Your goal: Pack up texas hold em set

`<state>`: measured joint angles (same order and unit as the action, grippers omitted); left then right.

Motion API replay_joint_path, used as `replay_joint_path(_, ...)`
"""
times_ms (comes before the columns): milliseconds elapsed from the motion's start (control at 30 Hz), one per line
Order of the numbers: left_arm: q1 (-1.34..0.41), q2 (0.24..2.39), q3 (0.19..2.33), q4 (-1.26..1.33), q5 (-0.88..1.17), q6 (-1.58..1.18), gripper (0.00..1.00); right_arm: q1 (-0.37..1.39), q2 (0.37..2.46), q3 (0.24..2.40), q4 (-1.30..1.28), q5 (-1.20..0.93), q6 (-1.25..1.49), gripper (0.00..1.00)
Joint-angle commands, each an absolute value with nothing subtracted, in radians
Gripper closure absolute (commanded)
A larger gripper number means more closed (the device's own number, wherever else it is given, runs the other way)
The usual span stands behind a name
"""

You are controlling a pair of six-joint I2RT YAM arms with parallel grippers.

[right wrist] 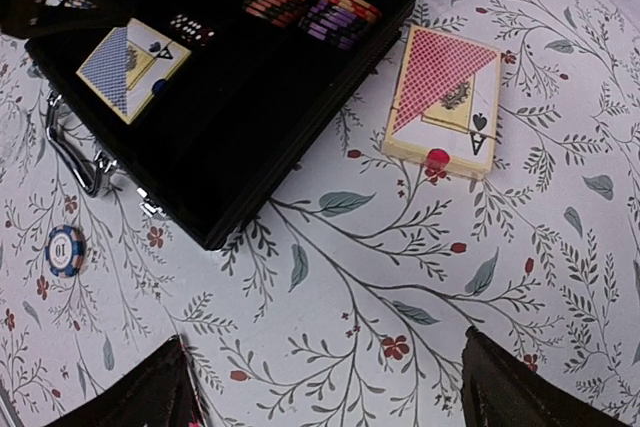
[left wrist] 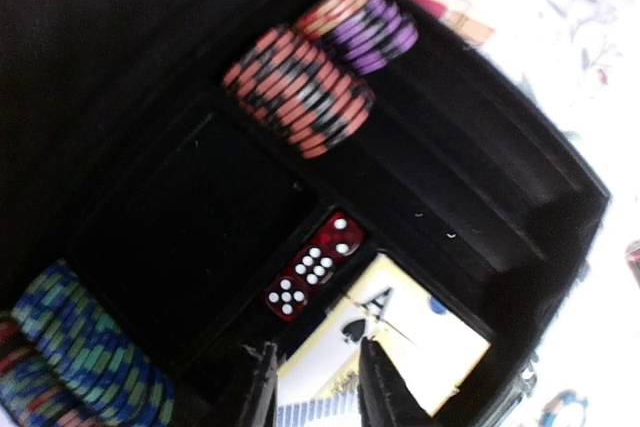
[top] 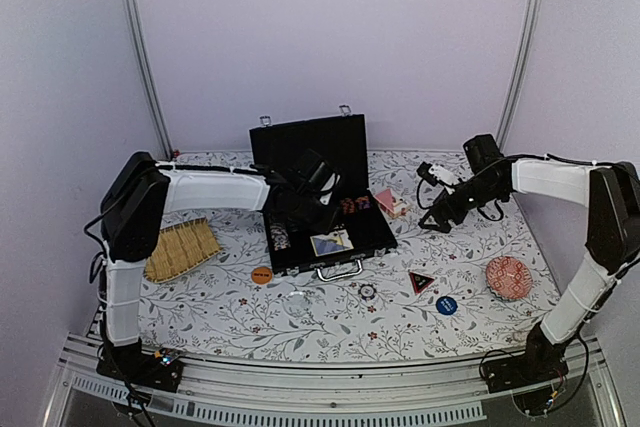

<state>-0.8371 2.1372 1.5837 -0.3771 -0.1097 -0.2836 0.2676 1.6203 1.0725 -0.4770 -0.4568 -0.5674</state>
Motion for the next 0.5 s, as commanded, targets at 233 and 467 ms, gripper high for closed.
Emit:
replay_joint_path(233, -0.862, 1.903, 1.434, -0.303, -0.062, -0.342, 0.48, 0.266, 2.026, 1.513, -0.591, -0.365, -0.425, 0.01)
replay_joint_path(467, -0.863, 1.869, 1.368, -0.278, -0.052, -0.363, 0.43, 0.282, 2.206, 1.681, -0.618, -0.362, -0.402, 0.01)
